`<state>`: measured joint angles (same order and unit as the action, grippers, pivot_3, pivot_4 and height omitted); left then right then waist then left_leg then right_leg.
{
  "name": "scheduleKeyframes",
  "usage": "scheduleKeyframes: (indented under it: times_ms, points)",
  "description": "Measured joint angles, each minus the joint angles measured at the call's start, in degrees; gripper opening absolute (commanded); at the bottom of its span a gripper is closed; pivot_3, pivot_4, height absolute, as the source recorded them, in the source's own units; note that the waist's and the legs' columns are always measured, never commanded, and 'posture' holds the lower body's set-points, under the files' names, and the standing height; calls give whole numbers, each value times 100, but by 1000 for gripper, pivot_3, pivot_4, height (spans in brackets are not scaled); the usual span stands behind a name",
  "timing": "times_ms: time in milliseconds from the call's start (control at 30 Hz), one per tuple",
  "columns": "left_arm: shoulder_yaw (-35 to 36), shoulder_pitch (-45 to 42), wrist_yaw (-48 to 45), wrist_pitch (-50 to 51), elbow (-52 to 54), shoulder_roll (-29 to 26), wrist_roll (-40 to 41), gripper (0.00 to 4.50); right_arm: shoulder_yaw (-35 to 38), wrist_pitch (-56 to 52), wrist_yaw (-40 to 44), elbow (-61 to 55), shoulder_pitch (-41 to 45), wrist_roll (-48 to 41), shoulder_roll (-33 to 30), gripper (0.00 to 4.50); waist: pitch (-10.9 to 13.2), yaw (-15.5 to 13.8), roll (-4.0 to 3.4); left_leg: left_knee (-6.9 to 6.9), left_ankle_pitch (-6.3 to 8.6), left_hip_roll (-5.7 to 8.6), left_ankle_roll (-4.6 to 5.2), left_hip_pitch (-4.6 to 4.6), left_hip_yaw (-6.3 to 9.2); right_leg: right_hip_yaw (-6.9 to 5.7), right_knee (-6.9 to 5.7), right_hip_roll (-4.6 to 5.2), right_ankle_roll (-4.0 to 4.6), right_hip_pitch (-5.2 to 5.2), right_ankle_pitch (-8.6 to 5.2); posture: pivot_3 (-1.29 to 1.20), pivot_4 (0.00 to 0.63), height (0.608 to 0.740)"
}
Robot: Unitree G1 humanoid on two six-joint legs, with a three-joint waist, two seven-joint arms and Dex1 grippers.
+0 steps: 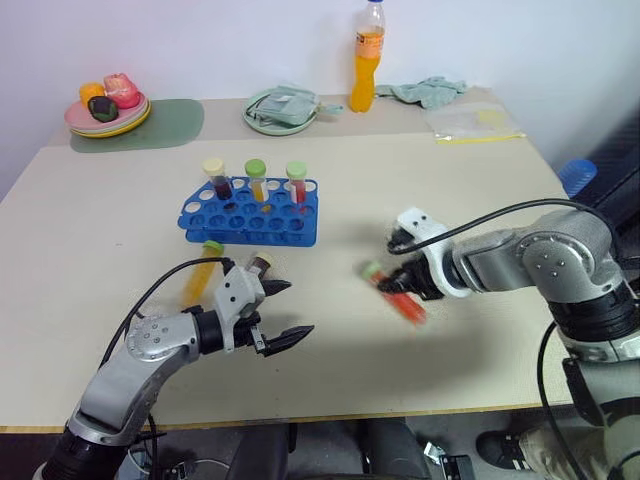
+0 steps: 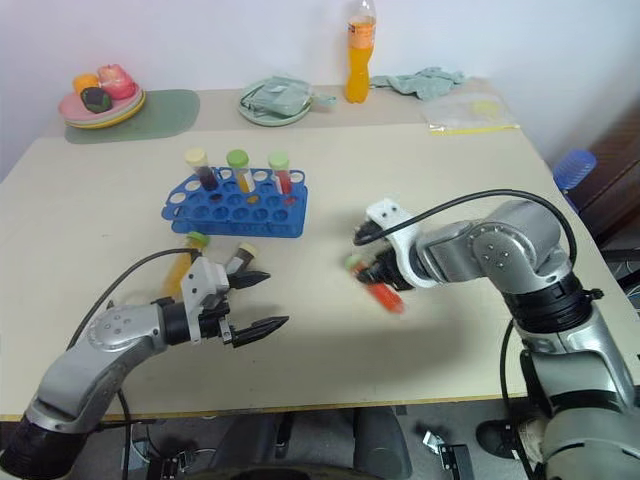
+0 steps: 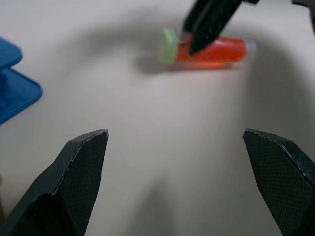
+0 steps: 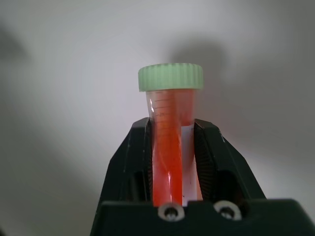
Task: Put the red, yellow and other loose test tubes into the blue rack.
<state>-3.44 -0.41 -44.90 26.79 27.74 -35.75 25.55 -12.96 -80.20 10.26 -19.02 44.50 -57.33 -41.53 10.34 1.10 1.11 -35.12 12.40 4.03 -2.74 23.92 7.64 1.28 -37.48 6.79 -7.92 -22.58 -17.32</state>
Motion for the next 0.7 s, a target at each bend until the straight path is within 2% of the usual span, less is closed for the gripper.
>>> scheduleKeyframes:
  times_ms: [67, 200, 333, 433, 533, 700]
  points:
    - [292, 9, 95, 2, -84, 34, 61, 4500, -2, 1497, 418, -425, -180, 806, 179, 707, -2, -10, 3, -2, 0, 1, 0, 2, -6, -5, 2, 0, -2, 4, 0, 0, 150, 740]
    - [990, -41, 338, 13, -461, 187, 280, 4500, -51, 3652, 711, -383, -738, 1859, 1470, 707, -5, 5, 8, -2, -2, 0, -3, -1, 1, -4, -6, -1, -2, 2, 1, 0, 150, 740]
    - [1439, -199, 428, -66, -926, 180, 310, 4500, -325, 5140, 566, 657, -753, 2914, 2782, 707, -3, 16, 5, -1, -8, 2, -14, -2, 4, 3, -24, -1, -1, -12, 2, 0, 150, 740]
    - [1712, -277, 532, -252, -1369, 87, 193, 4500, -353, 6157, 379, 1859, -488, 3488, 3823, 707, -3, 86, 4, 4, -13, 1, -23, -3, 6, 7, -37, -3, 1, -22, 2, 0, 150, 740]
    - [1987, -280, 607, -380, -1612, 49, 132, 4500, -370, 7008, 330, 2924, -351, 4029, 4370, 707, -3, 112, 5, 3, -15, 3, -26, -3, 10, 7, -41, -1, 2, -23, 2, 0, 150, 740]
    - [2202, -151, 613, -449, -1639, -12, 124, 4500, -283, 7858, 285, 4103, -340, 4603, 4723, 707, -2, 147, 3, 10, -16, 2, -28, -3, 11, 10, -49, -2, 3, -33, 1, 0, 150, 740]
